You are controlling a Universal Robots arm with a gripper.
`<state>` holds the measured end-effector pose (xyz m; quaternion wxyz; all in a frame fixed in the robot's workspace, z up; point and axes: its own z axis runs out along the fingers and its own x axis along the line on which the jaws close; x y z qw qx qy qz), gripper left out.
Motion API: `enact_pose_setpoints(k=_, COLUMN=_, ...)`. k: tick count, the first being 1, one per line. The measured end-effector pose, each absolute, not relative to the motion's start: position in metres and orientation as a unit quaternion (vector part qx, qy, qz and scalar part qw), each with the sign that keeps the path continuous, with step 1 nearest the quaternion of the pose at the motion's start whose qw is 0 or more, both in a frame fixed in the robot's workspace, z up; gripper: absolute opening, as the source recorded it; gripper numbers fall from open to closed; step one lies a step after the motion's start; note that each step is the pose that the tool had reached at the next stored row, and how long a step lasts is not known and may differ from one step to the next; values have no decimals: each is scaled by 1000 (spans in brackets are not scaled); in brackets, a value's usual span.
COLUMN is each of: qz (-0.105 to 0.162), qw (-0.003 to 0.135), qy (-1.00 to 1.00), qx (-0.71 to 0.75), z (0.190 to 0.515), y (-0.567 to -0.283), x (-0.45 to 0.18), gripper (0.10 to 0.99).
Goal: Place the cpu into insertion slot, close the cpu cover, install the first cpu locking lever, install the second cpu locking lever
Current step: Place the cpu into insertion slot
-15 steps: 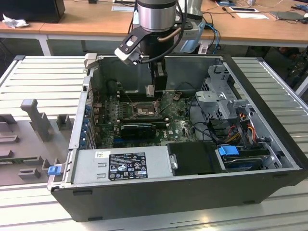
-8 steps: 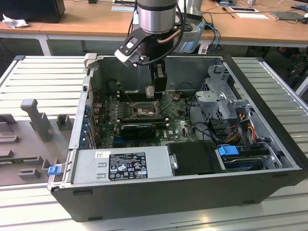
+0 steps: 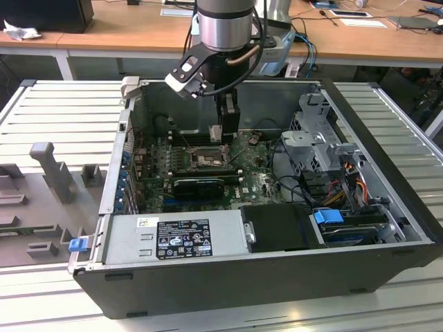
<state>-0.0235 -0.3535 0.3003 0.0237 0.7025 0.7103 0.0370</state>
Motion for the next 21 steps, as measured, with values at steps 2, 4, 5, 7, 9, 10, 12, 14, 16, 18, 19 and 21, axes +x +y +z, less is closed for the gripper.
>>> enact_pose_setpoints(k=2, qz=37, qw=24, qy=710, qx=702, z=298, y=-353, x=-23, gripper=533)
enact_pose_setpoints(k=4, qz=37, qw=24, qy=710, qx=702, z=296, y=-353, x=-23, gripper=533)
enact_pose_setpoints(k=5, qz=37, qw=24, qy=710, qx=703, z=296, y=-353, x=-24, gripper=533)
enact_pose_setpoints(k=7, qz=37, qw=24, qy=710, qx=703, z=294, y=-353, x=-24, gripper=533)
enact_pose_setpoints(k=9, qz=37, qw=24, qy=710, qx=703, z=290, y=-351, x=-24, gripper=533)
enact_pose_setpoints(k=10, qz=37, qw=24, qy=710, qx=703, z=288, y=-350, x=-24, gripper=533)
enact_pose_setpoints(k=12, qz=37, qw=24, qy=710, qx=703, z=284, y=-349, x=-24, gripper=533)
enact_pose_setpoints(k=14, qz=37, qw=24, qy=710, qx=703, z=279, y=-348, x=-25, gripper=533)
enact_pose_setpoints(k=16, qz=37, qw=23, qy=710, qx=703, z=272, y=-348, x=-26, gripper=533)
enact_pose_setpoints(k=18, qz=37, qw=23, qy=710, qx=702, z=269, y=-347, x=-28, gripper=533)
enact_pose_setpoints(k=19, qz=37, qw=23, qy=710, qx=703, z=266, y=-345, x=-31, gripper=533)
enact_pose_setpoints(k=21, qz=36, qw=23, qy=710, qx=703, z=262, y=-342, x=-33, gripper=533)
